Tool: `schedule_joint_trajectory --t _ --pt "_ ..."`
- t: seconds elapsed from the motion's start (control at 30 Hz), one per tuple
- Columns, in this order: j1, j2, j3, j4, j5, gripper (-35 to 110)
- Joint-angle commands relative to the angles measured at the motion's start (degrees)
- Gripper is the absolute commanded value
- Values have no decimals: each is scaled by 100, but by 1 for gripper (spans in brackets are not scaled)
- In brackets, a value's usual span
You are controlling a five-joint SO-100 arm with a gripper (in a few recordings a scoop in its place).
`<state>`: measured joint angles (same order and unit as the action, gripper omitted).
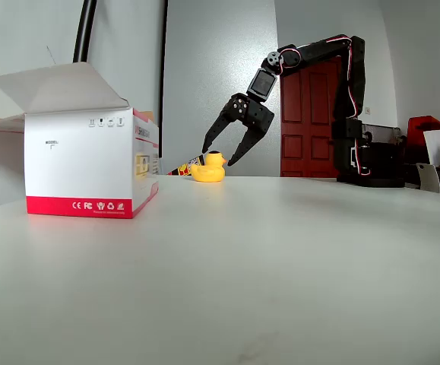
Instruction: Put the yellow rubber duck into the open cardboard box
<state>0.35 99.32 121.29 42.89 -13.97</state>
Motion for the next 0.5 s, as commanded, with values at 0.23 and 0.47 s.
schedule_joint_trajectory --t 0.23,0.47 --pt "141 -281 -439 -132 26 25" --pt "237 -281 -448 -132 18 21"
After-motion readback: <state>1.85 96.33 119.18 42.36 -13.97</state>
